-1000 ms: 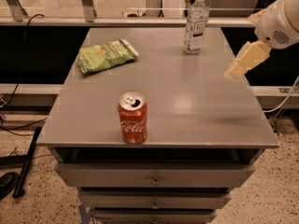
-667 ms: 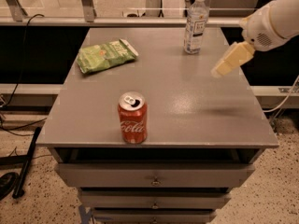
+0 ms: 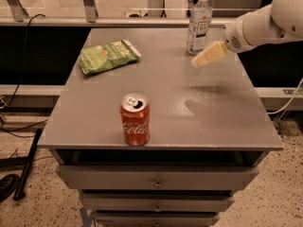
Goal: Move blue plastic bottle near coke can
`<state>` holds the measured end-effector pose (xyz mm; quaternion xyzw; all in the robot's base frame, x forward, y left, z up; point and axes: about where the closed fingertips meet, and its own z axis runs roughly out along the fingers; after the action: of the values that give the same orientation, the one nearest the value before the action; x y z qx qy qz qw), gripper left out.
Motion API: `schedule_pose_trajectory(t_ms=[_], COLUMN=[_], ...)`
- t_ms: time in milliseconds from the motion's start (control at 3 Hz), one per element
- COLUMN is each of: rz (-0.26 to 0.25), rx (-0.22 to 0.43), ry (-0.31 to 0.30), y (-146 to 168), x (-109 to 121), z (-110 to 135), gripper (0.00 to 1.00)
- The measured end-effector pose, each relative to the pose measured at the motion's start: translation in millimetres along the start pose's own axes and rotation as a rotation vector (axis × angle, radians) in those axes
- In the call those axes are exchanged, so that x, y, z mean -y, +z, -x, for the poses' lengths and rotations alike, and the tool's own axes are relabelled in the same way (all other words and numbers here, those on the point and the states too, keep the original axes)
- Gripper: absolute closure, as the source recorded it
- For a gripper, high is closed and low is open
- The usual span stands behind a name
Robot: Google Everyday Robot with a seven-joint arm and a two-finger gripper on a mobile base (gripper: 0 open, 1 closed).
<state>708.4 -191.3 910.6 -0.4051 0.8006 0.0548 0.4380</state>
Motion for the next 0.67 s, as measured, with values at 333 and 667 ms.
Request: schedule_pose_trajectory(t_ms=[333, 667], rz=[-0.042, -0.066], rx=[0.063, 0.136], ry=[0.071, 0.128], y=[37, 64], x=[23, 44], z=[2, 11], gripper=[0.00, 0.00])
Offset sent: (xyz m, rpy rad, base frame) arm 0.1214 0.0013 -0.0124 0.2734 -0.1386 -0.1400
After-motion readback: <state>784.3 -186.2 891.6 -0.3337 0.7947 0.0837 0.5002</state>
